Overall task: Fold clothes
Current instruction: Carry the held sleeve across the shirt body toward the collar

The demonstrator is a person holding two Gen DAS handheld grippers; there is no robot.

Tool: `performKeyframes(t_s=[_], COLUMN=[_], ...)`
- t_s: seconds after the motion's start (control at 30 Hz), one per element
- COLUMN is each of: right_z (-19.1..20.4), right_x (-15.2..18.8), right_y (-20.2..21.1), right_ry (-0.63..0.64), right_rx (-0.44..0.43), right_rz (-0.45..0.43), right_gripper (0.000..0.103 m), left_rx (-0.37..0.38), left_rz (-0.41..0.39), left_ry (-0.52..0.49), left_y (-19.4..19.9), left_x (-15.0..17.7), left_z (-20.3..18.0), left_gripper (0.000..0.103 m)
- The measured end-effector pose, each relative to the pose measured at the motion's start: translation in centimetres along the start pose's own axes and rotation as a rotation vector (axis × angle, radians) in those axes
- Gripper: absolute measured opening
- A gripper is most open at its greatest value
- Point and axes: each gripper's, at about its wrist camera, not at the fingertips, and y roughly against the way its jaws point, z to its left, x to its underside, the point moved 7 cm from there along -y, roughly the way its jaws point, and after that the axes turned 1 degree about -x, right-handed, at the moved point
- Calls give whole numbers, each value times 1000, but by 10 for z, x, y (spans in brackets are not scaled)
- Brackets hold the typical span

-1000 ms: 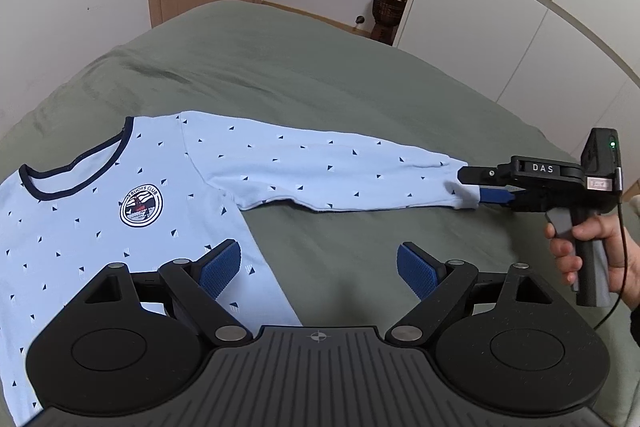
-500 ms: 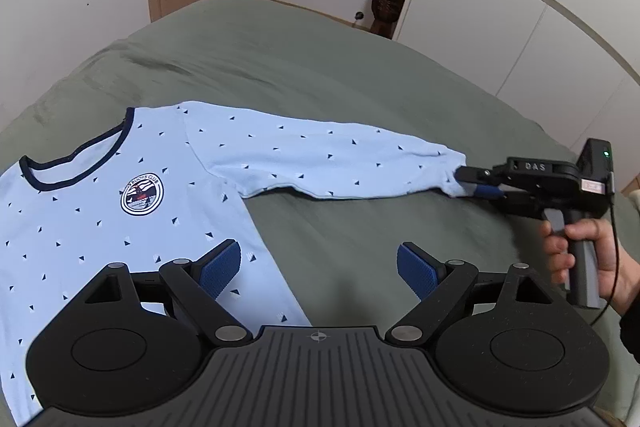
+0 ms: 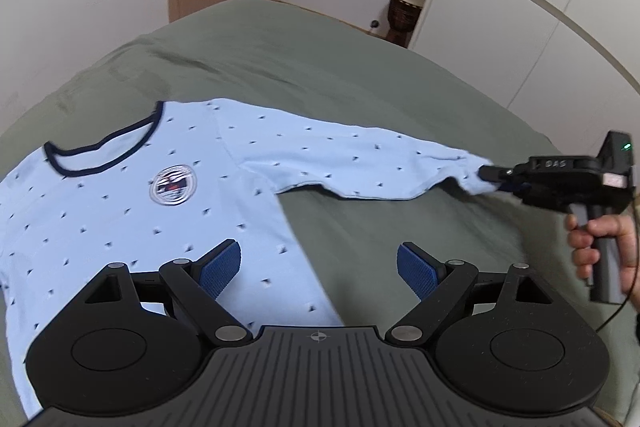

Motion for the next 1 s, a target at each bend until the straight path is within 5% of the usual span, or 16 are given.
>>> performKeyframes(t_s=[0.47,1.0], right_z=[153,353], right_x=[-17,85], right_y=[-40,-194], right_ry=[375,696], right_rx=[116,6], right_rz=[74,280], right_gripper=[14,14], left_rx=[-52,-79], left_rz=[-33,-66], left_ry=[185,316], left_y=[48,81], left_x=[34,58], left_z=[104,199], left_gripper=[87,87])
